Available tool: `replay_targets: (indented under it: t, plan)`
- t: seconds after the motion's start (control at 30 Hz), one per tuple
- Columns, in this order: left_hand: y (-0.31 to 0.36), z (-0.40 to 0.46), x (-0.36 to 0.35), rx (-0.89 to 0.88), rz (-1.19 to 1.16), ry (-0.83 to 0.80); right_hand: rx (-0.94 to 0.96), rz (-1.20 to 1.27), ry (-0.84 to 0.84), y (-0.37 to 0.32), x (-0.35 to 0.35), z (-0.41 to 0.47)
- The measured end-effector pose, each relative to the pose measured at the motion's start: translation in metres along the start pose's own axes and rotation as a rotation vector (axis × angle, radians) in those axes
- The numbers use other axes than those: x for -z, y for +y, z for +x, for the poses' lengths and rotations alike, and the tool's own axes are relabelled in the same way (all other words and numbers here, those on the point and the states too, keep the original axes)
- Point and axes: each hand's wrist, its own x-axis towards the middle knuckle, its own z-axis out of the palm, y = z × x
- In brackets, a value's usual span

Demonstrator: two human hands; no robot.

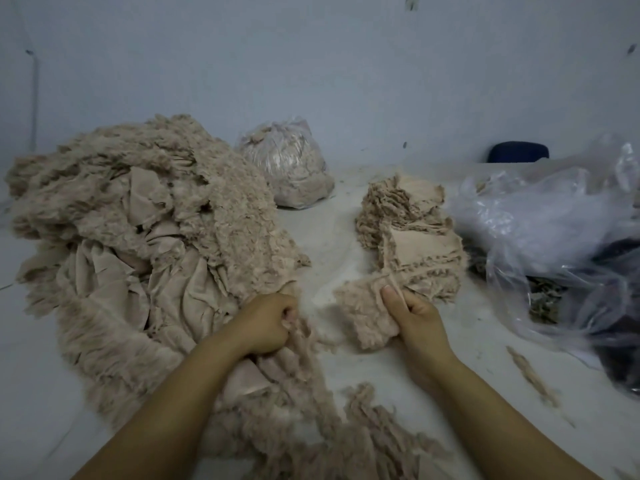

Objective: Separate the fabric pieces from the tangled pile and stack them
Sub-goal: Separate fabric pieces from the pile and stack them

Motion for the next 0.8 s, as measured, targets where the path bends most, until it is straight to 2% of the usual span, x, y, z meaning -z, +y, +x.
replay_targets:
  t: [0.07, 0.13, 0.2, 0.27, 0.33, 0.4, 0.47, 0.53, 0.6, 0.77, 0.8]
  plan:
    - [0.016, -0.003, 0.01, -0.086, -0.084, -0.046, 0.002, -0.038, -0.044, 0.002, -0.005, -0.003]
    - [0.039, -0.003, 0.007, -0.158, -0.116, 0.126, 0.07, -0.129, -0.021, 0.004, -0.013, -0.005]
    - [0.063, -0.006, -0.005, -0.101, -0.287, 0.243, 0.157, -0.254, -0.002, 0.007, -0.016, -0.007]
    - [0.076, -0.005, -0.017, 0.07, -0.69, 0.125, 0.209, -0.335, -0.023, 0.01, -0.015, -0.009]
    - [0.075, -0.001, -0.024, 0.206, -1.123, 0.067, 0.238, -0.289, -0.08, 0.011, -0.015, -0.012]
    - [0.069, 0.002, -0.025, 0.213, -1.385, 0.095, 0.209, -0.207, -0.026, 0.008, -0.015, -0.012]
    - [0.066, 0.003, -0.024, 0.193, -1.59, 0.032, 0.056, -0.095, -0.003, 0.006, -0.013, -0.009]
    - [0.066, 0.003, -0.025, 0.176, -1.649, -0.051, -0.097, 0.059, -0.159, 0.006, -0.011, -0.006]
    - [0.065, 0.003, -0.026, 0.165, -1.603, -0.075, -0.161, 0.143, -0.217, 0.003, -0.011, -0.006]
    - [0.056, 0.003, -0.03, 0.104, -1.601, -0.032, -0.215, 0.18, -0.062, 0.001, -0.005, -0.003]
    - [0.055, 0.004, -0.031, 0.091, -1.535, 0.002, -0.202, 0.198, -0.012, 0.001, -0.004, -0.002]
